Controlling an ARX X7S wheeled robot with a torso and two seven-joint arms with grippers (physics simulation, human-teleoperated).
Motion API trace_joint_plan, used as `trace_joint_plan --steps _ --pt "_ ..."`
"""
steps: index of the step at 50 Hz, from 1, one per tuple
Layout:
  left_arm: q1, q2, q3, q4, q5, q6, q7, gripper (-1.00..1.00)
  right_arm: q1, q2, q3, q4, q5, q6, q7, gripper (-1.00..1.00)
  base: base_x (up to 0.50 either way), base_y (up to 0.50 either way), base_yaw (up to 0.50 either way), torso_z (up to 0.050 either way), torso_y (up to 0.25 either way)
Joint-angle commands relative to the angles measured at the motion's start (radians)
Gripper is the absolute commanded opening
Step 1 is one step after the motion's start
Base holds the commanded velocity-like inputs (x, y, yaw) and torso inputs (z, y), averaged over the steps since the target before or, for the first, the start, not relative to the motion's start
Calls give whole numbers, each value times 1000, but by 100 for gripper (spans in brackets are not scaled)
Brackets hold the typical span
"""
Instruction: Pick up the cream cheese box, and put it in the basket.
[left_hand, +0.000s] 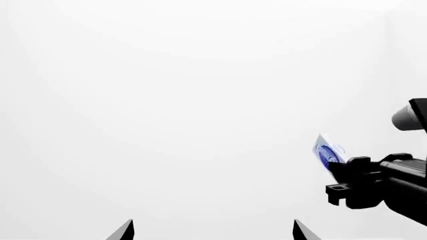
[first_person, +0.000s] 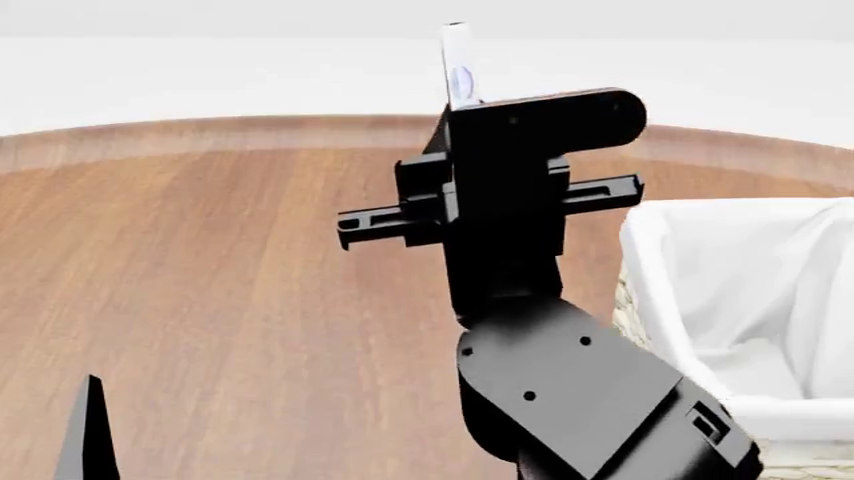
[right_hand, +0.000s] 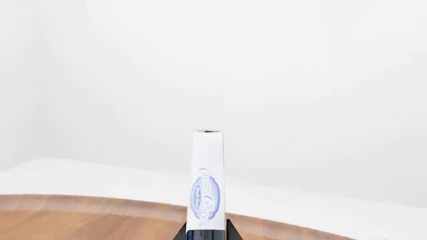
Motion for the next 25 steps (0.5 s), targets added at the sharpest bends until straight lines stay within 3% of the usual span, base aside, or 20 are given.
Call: trace_joint_plan --steps 1,14,25 --pt "-1 -4 2 5 -5 -1 -4 100 87 129 73 -259 59 102 78 -100 0 0 0 0 199" --pt "0 -9 15 4 16 6 -6 100 76 370 201 -396 202 96 44 -100 0 0 0 0 0" --pt "-4 -11 19 -3 15 9 -8 100 -94 605 304 -465 266 -28 29 -100 0 0 0 0 0"
